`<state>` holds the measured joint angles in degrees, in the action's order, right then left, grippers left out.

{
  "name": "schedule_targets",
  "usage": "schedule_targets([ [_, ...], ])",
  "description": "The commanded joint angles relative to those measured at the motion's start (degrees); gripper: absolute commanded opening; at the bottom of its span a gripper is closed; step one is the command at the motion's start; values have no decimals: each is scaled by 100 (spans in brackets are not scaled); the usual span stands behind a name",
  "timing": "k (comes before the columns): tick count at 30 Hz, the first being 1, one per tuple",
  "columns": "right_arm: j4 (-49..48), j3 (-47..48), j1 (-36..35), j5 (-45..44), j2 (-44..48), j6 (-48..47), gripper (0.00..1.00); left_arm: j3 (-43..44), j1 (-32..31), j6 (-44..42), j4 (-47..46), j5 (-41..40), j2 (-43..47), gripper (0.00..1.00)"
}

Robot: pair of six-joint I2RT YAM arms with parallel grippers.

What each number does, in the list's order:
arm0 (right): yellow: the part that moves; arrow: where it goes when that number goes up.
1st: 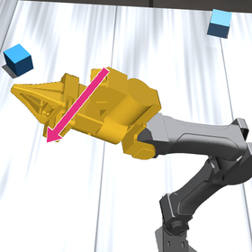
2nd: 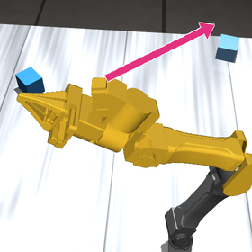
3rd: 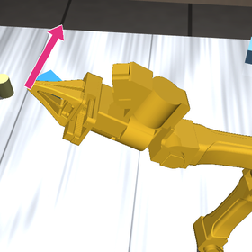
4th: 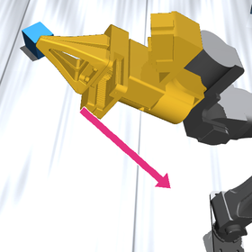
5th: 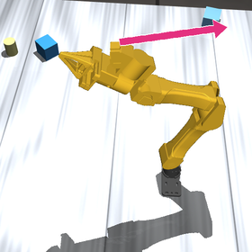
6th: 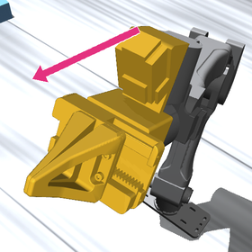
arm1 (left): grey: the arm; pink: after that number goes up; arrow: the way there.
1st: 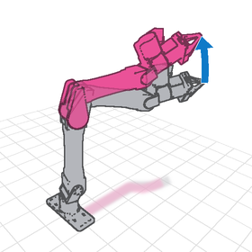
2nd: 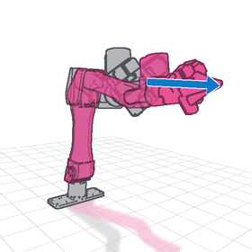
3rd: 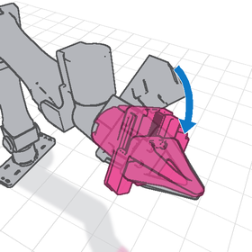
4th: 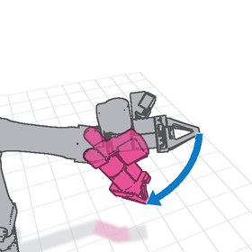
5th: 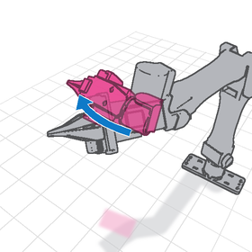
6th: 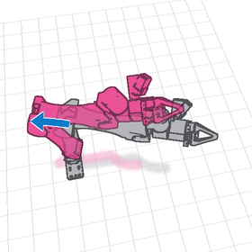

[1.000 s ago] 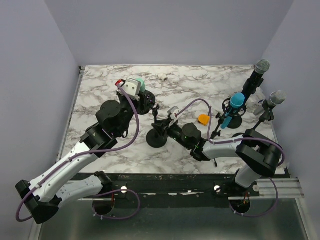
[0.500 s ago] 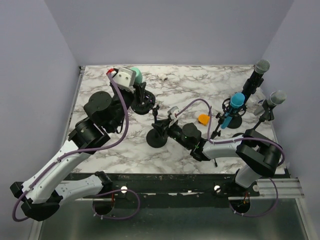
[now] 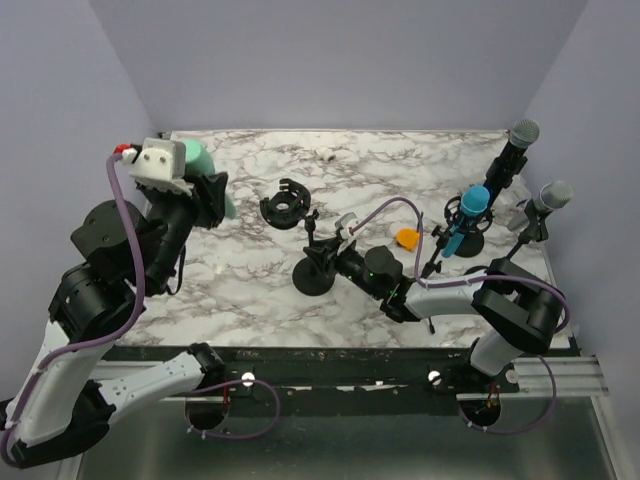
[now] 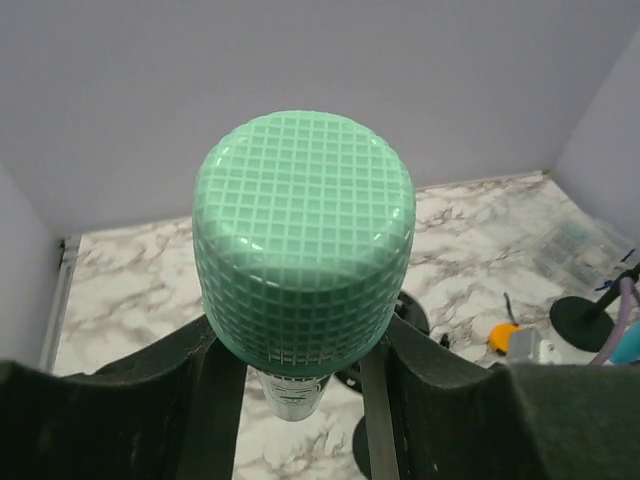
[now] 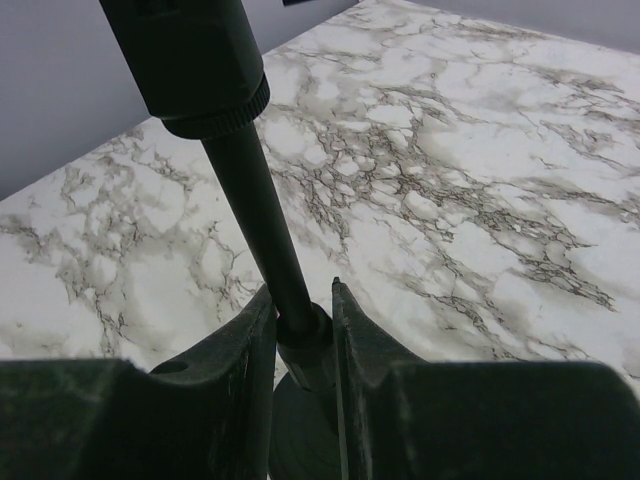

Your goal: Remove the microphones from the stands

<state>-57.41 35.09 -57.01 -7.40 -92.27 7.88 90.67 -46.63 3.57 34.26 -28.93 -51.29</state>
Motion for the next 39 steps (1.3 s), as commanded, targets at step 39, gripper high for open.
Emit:
schedule_targets([
  [39, 371, 22, -78, 24, -177, -87, 1, -4069, 6783, 4394, -124, 4024, -1804, 0],
])
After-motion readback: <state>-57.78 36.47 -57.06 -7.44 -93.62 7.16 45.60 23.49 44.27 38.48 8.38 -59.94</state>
